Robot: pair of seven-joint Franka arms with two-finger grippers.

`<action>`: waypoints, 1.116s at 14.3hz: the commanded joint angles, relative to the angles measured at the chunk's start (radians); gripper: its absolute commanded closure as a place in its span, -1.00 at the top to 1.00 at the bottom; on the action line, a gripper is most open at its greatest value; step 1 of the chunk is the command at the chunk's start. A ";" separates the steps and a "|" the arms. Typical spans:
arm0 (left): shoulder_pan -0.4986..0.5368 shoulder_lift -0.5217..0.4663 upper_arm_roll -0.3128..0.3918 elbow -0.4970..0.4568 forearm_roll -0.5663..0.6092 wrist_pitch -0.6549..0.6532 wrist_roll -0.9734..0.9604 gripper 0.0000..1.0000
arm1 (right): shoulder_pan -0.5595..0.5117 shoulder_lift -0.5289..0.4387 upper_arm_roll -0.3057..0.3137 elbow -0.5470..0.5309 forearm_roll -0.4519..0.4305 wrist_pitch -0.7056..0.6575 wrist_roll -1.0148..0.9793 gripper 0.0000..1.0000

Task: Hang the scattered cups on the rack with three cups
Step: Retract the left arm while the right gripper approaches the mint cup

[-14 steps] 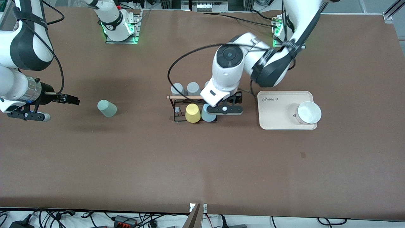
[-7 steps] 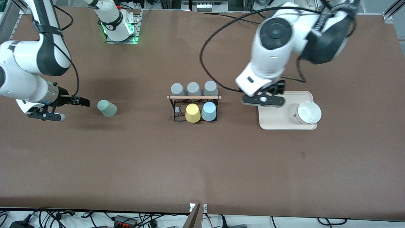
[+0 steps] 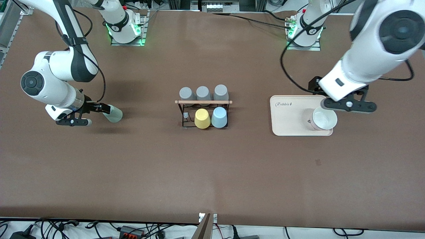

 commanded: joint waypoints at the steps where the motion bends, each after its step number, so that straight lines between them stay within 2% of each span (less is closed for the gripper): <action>1: 0.038 -0.074 0.084 -0.044 -0.120 -0.003 0.103 1.00 | -0.008 0.015 0.001 -0.011 -0.002 0.045 -0.041 1.00; 4: -0.079 -0.172 0.298 -0.146 -0.124 0.007 0.262 1.00 | -0.019 0.052 -0.001 -0.037 0.000 0.111 -0.044 1.00; 5: -0.113 -0.193 0.358 -0.171 -0.124 0.040 0.269 1.00 | -0.019 0.066 0.001 -0.042 0.003 0.128 -0.041 1.00; 6: -0.124 -0.216 0.385 -0.208 -0.124 0.098 0.272 1.00 | -0.019 0.072 0.001 -0.045 0.004 0.138 -0.041 1.00; 7: -0.126 -0.243 0.385 -0.270 -0.124 0.150 0.282 1.00 | -0.019 0.074 0.001 -0.045 0.004 0.138 -0.041 1.00; 9: -0.088 -0.295 0.385 -0.376 -0.197 0.279 0.287 1.00 | -0.013 0.071 0.001 -0.045 0.006 0.132 -0.026 1.00; 11: -0.069 -0.299 0.378 -0.374 -0.200 0.274 0.278 1.00 | -0.011 0.072 0.001 -0.054 0.007 0.138 -0.024 1.00; 14: -0.078 -0.280 0.336 -0.303 -0.161 0.198 0.272 1.00 | -0.013 0.060 0.001 -0.091 0.013 0.140 -0.024 1.00; 16: -0.159 -0.277 0.388 -0.282 -0.145 0.174 0.273 1.00 | -0.025 0.046 0.001 -0.110 0.013 0.134 -0.026 1.00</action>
